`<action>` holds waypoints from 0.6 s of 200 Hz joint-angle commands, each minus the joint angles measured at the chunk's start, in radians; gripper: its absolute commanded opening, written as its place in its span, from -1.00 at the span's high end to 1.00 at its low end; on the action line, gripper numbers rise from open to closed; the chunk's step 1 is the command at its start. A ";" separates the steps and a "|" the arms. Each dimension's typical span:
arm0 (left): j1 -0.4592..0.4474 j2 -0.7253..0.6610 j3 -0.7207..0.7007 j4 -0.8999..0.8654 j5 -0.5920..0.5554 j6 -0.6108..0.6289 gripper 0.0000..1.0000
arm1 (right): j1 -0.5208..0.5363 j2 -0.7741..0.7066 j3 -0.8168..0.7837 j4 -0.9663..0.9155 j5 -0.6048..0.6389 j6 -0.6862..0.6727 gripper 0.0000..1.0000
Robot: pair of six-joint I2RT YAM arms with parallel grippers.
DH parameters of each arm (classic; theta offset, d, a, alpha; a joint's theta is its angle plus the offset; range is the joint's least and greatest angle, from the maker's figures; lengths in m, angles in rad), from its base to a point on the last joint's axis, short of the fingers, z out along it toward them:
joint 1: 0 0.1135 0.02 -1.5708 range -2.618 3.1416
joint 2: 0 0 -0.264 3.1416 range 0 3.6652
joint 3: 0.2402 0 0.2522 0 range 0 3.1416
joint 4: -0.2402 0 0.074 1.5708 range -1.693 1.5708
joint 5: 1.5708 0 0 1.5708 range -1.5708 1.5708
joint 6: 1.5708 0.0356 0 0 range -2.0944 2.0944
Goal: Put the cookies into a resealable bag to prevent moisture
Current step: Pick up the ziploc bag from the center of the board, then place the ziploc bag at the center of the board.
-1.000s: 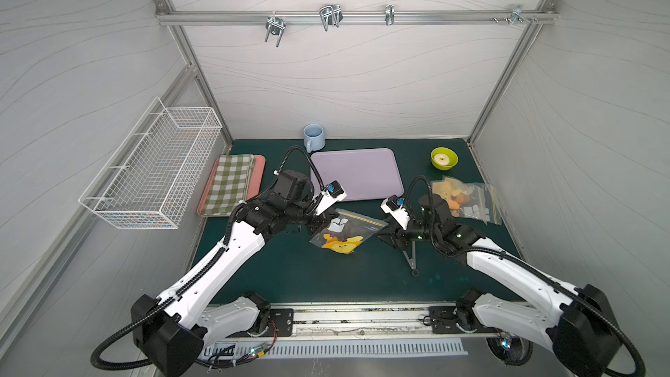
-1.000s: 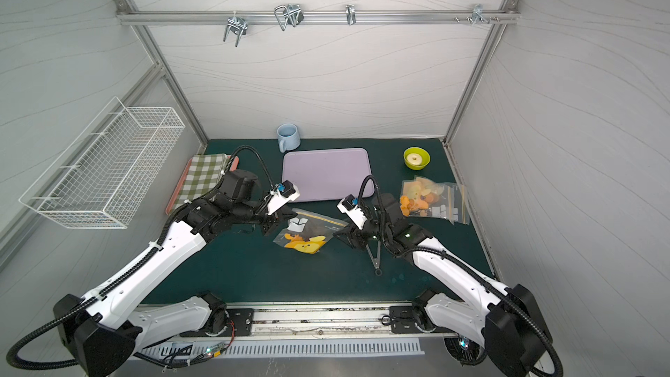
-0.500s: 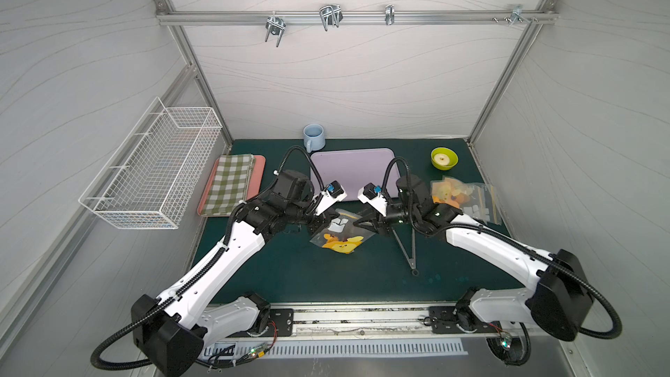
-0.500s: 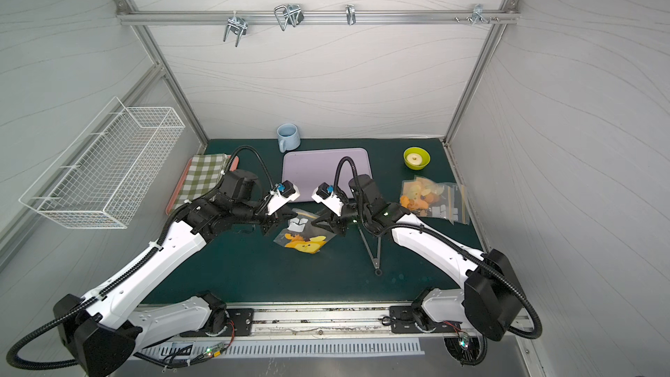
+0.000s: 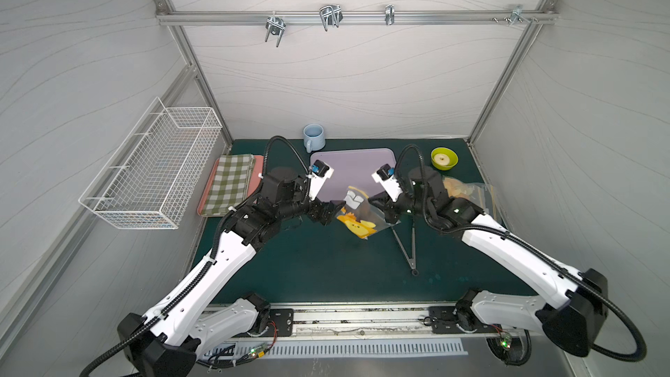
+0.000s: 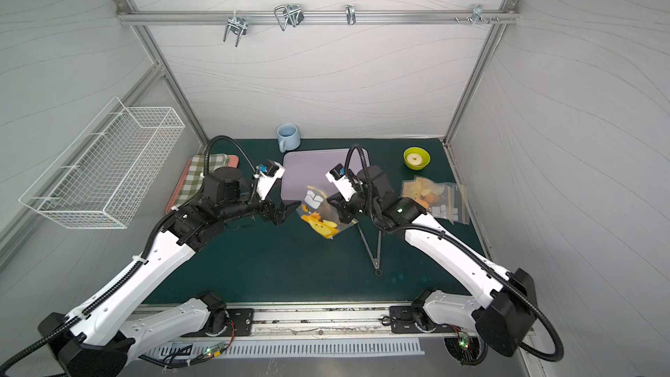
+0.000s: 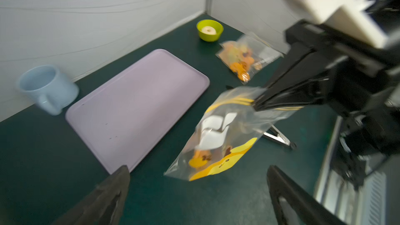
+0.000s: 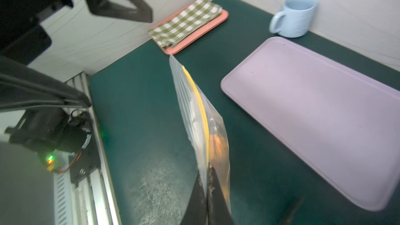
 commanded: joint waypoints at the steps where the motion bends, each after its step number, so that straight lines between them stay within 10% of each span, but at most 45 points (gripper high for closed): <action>1: 0.005 0.011 0.048 0.026 -0.267 -0.224 -0.99 | -0.084 -0.056 0.109 -0.164 0.185 0.102 1.00; 120: 0.109 0.062 0.071 -0.070 -0.426 -0.383 -0.99 | -0.651 0.234 0.217 -0.133 0.012 0.243 1.00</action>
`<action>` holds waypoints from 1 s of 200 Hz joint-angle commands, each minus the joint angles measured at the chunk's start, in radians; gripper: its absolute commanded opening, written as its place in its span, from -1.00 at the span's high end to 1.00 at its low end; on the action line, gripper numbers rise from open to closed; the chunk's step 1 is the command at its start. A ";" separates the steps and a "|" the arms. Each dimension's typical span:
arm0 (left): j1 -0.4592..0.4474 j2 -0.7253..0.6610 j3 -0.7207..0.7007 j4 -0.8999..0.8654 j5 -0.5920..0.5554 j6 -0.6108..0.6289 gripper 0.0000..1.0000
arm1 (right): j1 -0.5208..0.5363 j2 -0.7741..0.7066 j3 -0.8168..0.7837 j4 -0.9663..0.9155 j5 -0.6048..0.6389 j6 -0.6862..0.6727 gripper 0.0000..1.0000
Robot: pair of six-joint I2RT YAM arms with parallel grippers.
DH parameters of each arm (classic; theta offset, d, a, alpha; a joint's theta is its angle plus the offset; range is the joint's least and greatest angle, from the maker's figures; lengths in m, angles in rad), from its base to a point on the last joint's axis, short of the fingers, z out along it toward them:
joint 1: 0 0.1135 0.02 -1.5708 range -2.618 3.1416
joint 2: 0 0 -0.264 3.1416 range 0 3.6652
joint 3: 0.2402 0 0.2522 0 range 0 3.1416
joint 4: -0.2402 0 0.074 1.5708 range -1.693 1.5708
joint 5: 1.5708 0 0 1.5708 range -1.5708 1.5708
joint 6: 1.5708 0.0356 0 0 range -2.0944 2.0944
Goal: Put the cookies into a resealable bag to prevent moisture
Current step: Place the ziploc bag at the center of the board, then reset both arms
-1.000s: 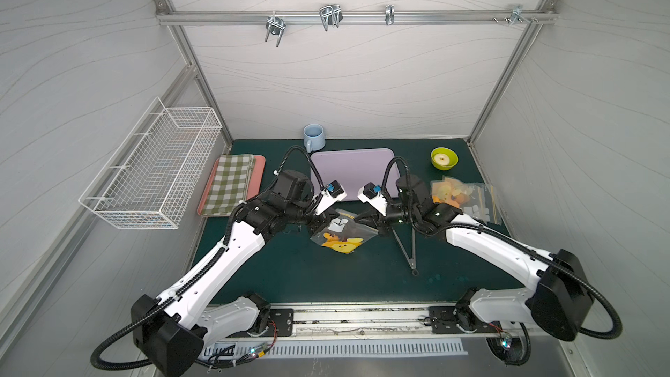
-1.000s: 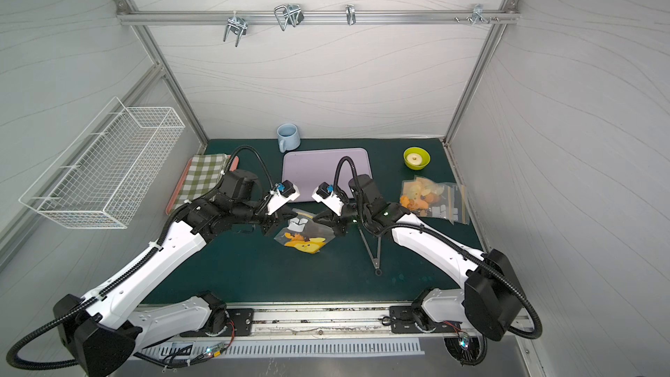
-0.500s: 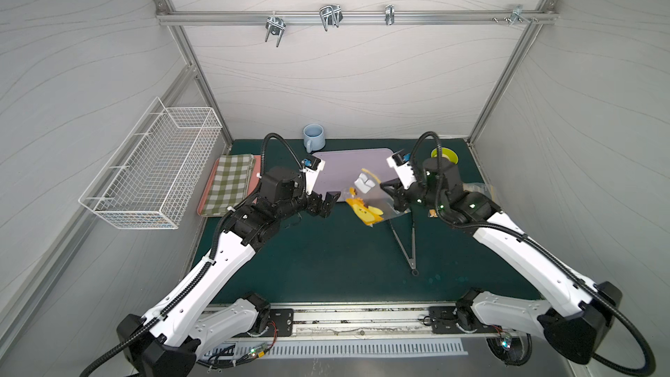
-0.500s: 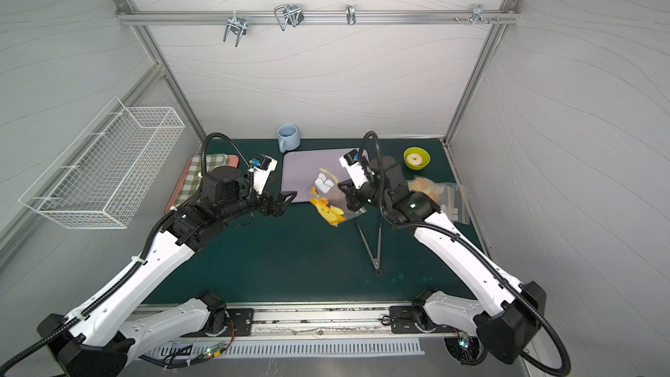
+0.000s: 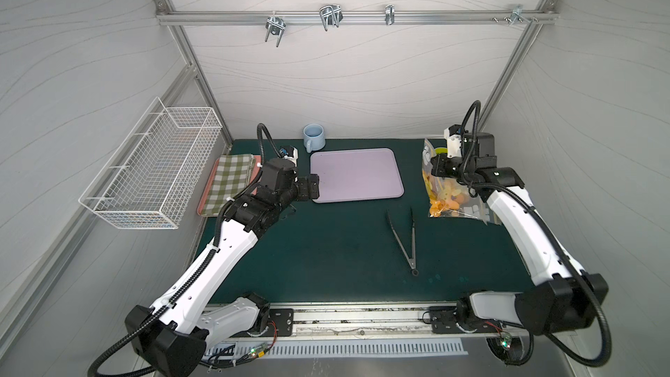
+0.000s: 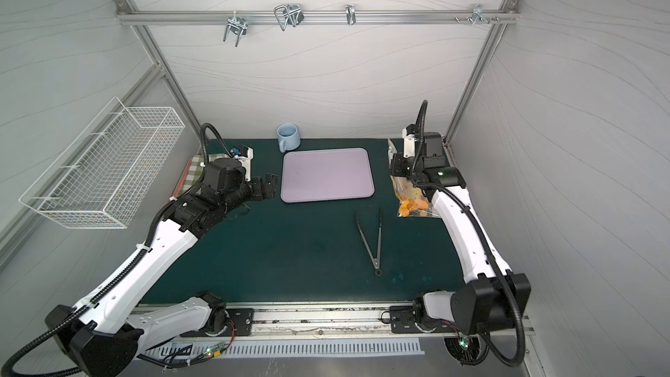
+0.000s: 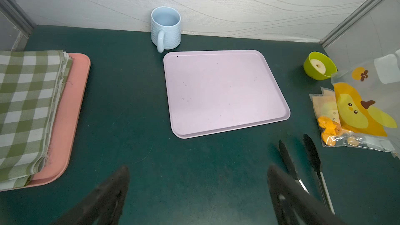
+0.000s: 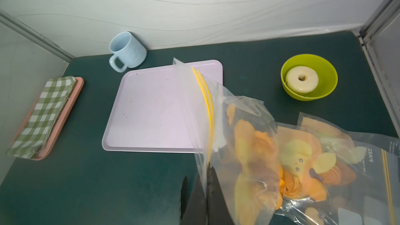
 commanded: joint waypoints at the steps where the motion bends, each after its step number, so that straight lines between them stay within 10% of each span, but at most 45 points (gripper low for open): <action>1: 0.022 -0.018 -0.013 0.057 -0.031 -0.001 -0.99 | -0.094 0.075 -0.008 0.054 -0.091 0.060 1.00; 67: 0.109 -0.071 -0.130 0.260 -0.096 0.066 -0.98 | -0.341 0.149 -0.153 0.157 -0.151 0.165 0.86; 98: 0.166 -0.111 -0.301 0.413 -0.230 0.116 -0.98 | -0.395 0.119 -0.264 0.187 -0.014 0.201 -0.96; 146: 0.279 -0.204 -0.613 0.744 -0.280 0.174 -0.98 | -0.362 -0.207 -0.451 0.295 0.391 0.263 -0.98; 200: 0.276 -0.151 -0.723 0.861 -0.337 0.202 -0.99 | 0.161 -0.459 -0.764 0.711 0.612 -0.115 -0.98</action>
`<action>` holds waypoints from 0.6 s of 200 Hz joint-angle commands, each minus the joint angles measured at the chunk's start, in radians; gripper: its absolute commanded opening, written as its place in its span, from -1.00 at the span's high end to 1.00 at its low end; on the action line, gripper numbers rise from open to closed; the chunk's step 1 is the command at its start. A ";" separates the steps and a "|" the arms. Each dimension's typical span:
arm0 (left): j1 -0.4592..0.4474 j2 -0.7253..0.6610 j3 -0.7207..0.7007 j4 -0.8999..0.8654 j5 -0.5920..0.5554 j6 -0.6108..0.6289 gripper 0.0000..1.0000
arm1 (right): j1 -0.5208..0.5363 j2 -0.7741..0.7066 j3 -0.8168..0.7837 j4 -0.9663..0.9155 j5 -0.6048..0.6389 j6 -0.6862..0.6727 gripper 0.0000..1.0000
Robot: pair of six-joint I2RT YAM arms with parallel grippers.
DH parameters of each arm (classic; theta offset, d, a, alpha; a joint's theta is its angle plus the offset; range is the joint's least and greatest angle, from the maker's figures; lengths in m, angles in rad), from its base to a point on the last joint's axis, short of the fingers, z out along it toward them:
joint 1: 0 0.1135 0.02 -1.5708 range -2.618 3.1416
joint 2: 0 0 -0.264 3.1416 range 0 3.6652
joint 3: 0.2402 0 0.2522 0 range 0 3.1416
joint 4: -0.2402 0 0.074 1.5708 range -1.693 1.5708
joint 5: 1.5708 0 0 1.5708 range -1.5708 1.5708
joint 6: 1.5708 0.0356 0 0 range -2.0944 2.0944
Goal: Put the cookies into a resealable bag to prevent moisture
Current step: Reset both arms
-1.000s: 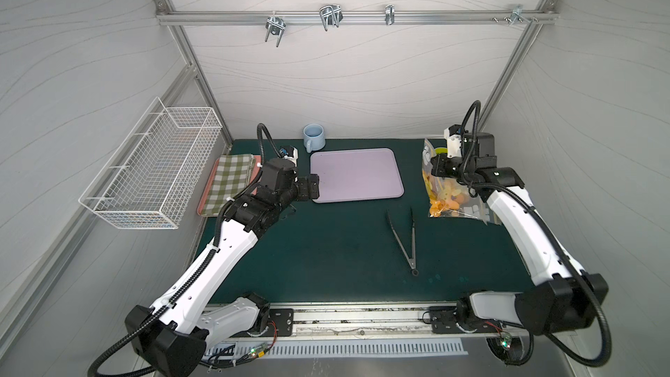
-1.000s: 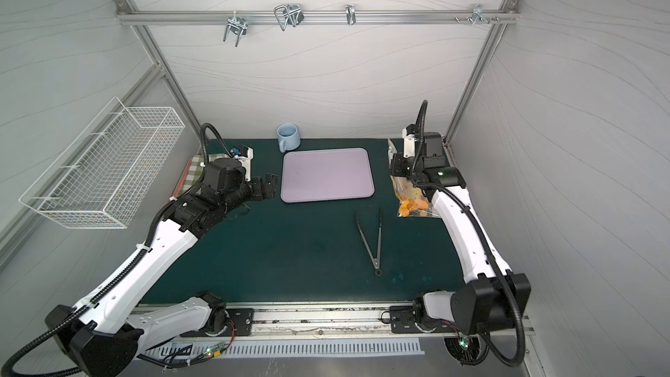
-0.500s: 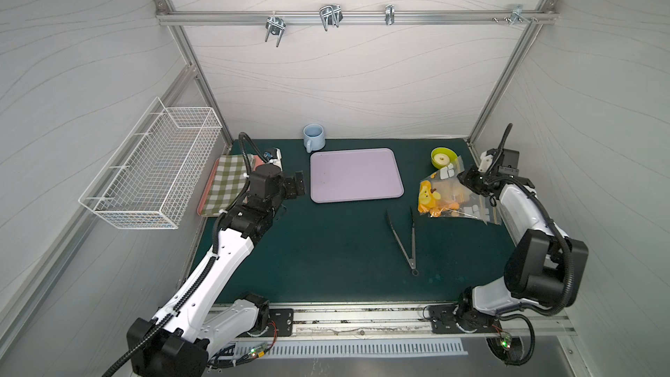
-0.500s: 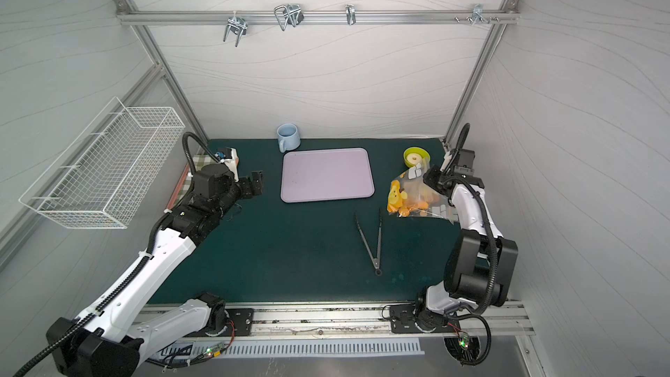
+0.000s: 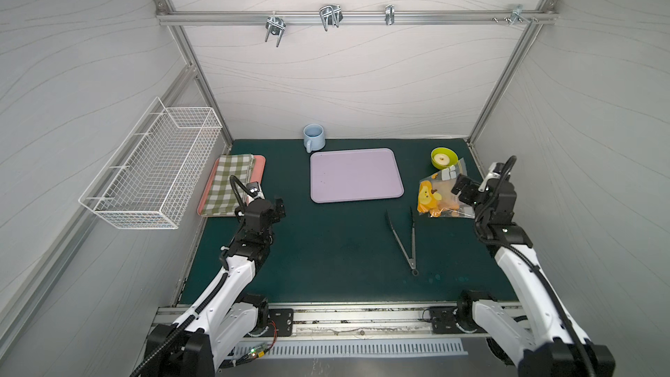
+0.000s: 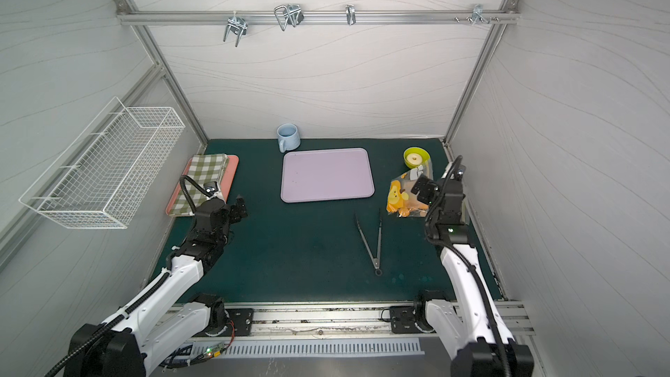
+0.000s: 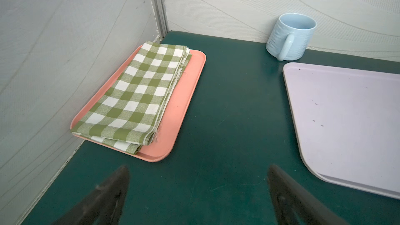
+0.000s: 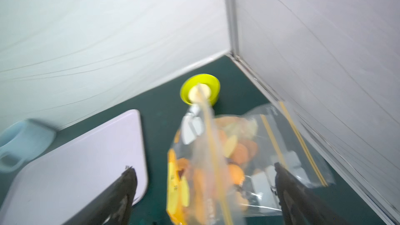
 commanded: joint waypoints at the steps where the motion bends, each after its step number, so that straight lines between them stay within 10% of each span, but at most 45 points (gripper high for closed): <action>1: 0.000 0.023 -0.018 0.161 -0.049 0.036 -0.98 | 0.198 0.007 -0.135 0.223 0.191 -0.212 -0.98; 26: -0.001 0.108 -0.041 0.258 -0.046 0.066 -0.98 | 0.212 0.158 -0.219 0.333 0.305 -0.245 -0.98; 106: 0.086 0.631 -0.116 0.941 0.120 0.145 -0.99 | -0.014 0.728 -0.378 1.156 -0.134 -0.269 -0.98; 120: 0.078 0.612 -0.083 0.820 0.117 0.133 -0.99 | -0.021 0.661 -0.314 0.928 -0.167 -0.255 -0.98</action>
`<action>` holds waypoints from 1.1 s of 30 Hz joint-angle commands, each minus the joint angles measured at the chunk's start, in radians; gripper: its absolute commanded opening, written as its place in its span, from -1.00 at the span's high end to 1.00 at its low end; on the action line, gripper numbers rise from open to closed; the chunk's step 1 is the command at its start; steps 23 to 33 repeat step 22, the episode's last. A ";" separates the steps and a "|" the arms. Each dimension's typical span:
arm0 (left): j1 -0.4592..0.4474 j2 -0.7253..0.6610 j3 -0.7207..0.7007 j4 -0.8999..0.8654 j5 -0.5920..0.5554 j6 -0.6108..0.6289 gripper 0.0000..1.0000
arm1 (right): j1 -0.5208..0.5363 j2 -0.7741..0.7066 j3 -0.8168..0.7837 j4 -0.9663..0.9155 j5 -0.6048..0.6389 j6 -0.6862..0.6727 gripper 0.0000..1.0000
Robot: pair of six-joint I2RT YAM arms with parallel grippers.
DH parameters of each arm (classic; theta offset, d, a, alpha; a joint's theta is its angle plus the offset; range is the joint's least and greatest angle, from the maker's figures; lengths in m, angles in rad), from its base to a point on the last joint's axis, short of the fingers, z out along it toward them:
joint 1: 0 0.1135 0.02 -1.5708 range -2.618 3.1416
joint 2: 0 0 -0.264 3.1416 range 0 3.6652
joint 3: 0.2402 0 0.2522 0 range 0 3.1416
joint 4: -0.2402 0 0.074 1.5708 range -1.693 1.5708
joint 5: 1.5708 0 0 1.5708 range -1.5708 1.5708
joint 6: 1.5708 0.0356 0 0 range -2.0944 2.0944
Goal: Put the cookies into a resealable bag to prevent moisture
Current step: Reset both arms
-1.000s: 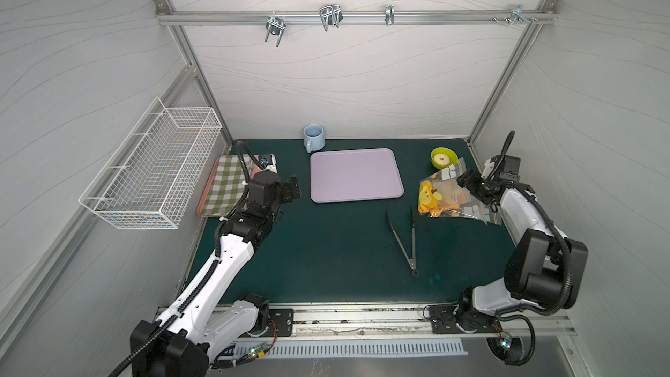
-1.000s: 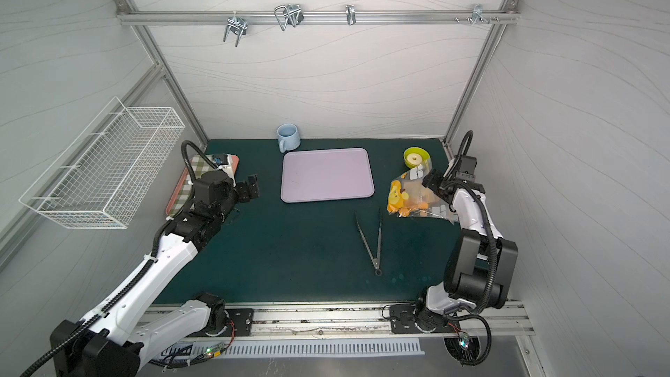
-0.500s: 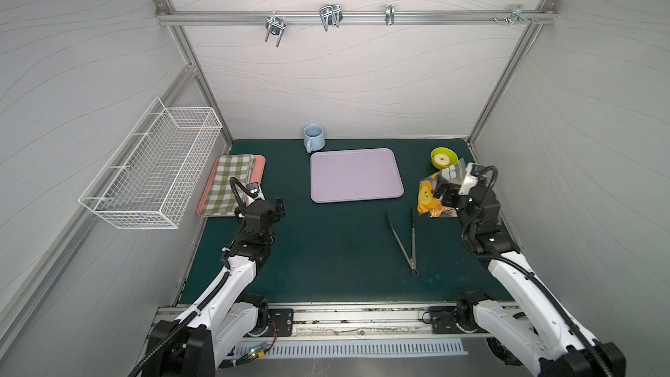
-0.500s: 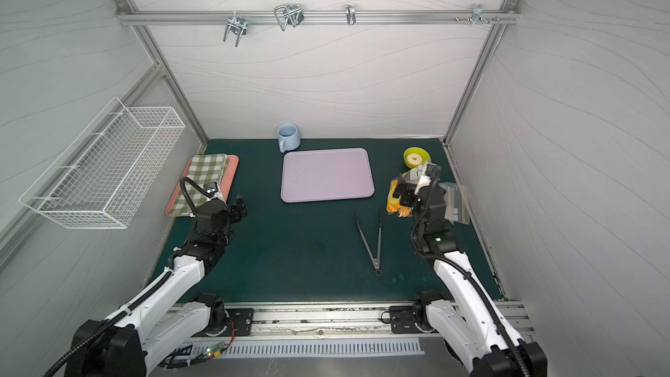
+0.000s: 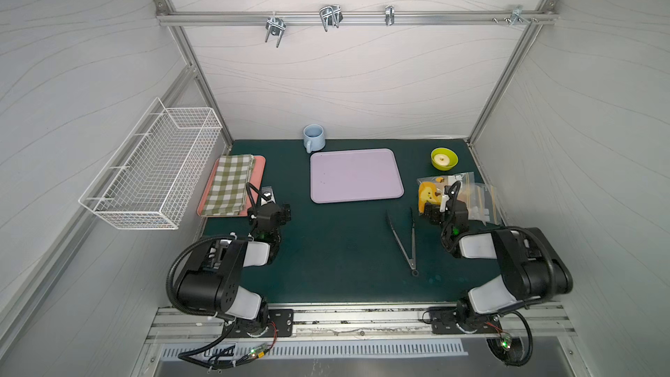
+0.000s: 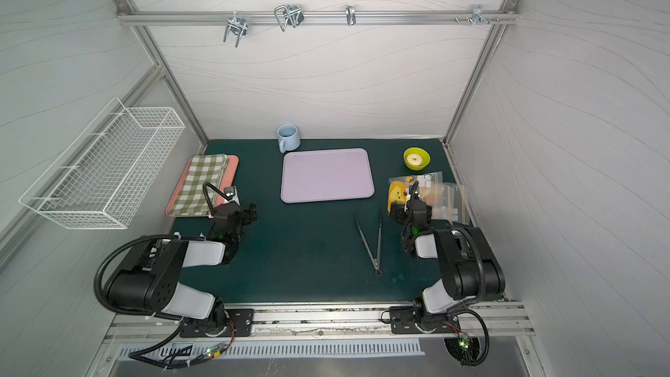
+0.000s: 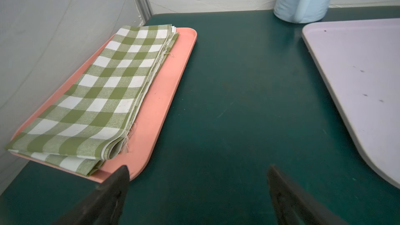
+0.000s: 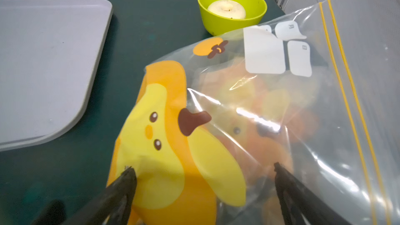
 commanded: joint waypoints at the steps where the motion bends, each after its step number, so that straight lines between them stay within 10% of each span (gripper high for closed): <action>1: 0.019 0.007 0.038 0.069 0.057 -0.005 -0.99 | -0.024 -0.019 0.039 0.060 -0.117 0.002 -0.98; 33: 0.084 0.027 0.099 0.002 0.084 -0.058 -0.99 | -0.005 0.014 0.093 0.011 -0.078 -0.014 -0.98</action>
